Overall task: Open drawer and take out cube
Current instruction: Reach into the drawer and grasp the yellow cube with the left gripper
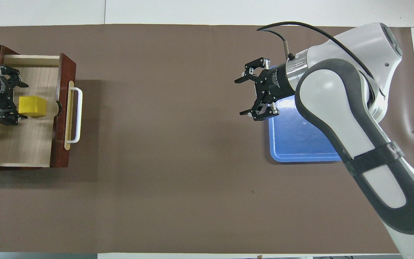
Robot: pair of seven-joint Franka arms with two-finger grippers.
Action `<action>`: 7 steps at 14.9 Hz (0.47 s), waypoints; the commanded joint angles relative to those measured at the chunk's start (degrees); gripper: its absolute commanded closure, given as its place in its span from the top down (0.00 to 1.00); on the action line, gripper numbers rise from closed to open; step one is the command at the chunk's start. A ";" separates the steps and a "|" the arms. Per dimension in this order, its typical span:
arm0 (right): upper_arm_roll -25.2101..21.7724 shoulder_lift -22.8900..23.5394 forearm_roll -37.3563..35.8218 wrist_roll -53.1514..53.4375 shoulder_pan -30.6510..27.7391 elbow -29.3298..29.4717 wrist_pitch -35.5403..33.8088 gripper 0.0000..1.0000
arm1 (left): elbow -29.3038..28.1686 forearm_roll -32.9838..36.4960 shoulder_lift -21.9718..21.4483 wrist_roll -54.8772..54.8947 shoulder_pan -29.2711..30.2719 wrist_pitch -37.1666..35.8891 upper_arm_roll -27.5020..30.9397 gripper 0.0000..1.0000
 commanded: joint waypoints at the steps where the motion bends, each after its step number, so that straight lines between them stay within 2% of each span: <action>1: -0.25 5.12 -1.26 3.44 0.98 8.10 -2.76 0.92 | -5.53 -0.57 -3.28 -0.61 0.29 3.35 -0.10 1.00; 5: -0.25 5.03 -1.87 3.53 1.43 7.67 -2.14 0.92 | -7.30 -0.56 -4.08 -0.78 0.55 4.94 -0.10 1.00; 6: -0.25 5.03 -1.88 3.62 1.52 7.58 -2.05 0.92 | -7.13 -0.57 -3.99 -1.65 0.46 5.12 -0.10 0.97; 7: -0.25 5.03 -1.88 3.62 1.61 7.49 -1.97 0.92 | -6.95 -0.48 -3.90 -2.53 0.46 5.55 -0.10 0.66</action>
